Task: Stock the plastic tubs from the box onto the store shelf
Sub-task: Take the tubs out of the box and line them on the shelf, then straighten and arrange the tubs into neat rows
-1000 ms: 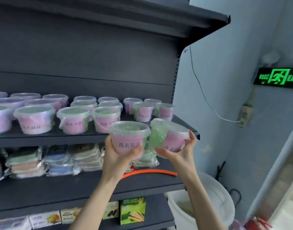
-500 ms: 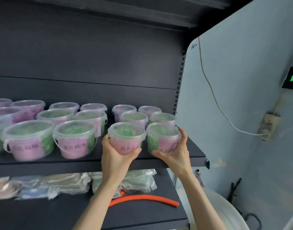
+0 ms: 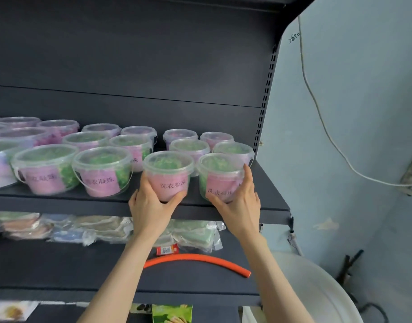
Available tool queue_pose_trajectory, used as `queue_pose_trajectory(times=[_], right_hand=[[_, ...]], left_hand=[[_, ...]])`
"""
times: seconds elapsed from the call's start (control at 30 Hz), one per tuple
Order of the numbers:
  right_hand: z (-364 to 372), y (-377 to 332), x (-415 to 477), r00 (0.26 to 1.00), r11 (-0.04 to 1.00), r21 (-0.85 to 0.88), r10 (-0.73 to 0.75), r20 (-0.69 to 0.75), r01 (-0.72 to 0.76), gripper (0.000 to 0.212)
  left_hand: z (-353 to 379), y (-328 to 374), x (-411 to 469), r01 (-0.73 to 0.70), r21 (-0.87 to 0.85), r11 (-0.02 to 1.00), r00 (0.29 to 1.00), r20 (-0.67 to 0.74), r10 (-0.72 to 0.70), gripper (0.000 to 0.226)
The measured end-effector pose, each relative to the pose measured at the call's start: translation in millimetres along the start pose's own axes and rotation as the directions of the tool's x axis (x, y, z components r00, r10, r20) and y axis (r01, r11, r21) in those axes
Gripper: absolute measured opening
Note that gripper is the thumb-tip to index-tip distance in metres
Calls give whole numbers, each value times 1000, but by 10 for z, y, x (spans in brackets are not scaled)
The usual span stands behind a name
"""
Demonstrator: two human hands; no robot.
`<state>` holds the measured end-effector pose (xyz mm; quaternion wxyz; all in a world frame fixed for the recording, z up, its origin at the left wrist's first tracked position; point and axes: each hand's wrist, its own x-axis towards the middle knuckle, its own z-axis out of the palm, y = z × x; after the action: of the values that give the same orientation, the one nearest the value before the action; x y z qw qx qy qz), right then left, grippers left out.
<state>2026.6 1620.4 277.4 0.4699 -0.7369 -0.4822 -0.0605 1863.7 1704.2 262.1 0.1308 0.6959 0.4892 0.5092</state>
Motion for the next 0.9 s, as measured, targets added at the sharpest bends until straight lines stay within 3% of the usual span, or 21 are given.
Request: queue_pose_trajectory(times=[0.13, 0.4, 0.53, 0.7, 0.9], right_hand=[[101, -50, 6, 993, 992, -103, 58, -98, -69, 109], [218, -79, -48, 969, 941, -338, -60, -239, -25, 106], [225, -27, -155, 984, 956, -294, -60, -170, 7, 97], [135, 49, -400, 999, 976, -212, -46, 17, 48, 77], [-35, -281, -661, 994, 960, -257, -96, 60, 109, 32]], left_hand=[[17, 0, -18, -5, 49, 999, 1000, -12, 6, 98], [44, -59, 1, -20, 163, 986, 999, 51, 11, 101], [0, -44, -110, -30, 257, 966, 998, 66, 14, 91], [-175, -179, -371, -139, 325, 935, 985, 143, 97, 61], [-695, -158, -337, -224, 268, 937, 958, 237, 162, 29]])
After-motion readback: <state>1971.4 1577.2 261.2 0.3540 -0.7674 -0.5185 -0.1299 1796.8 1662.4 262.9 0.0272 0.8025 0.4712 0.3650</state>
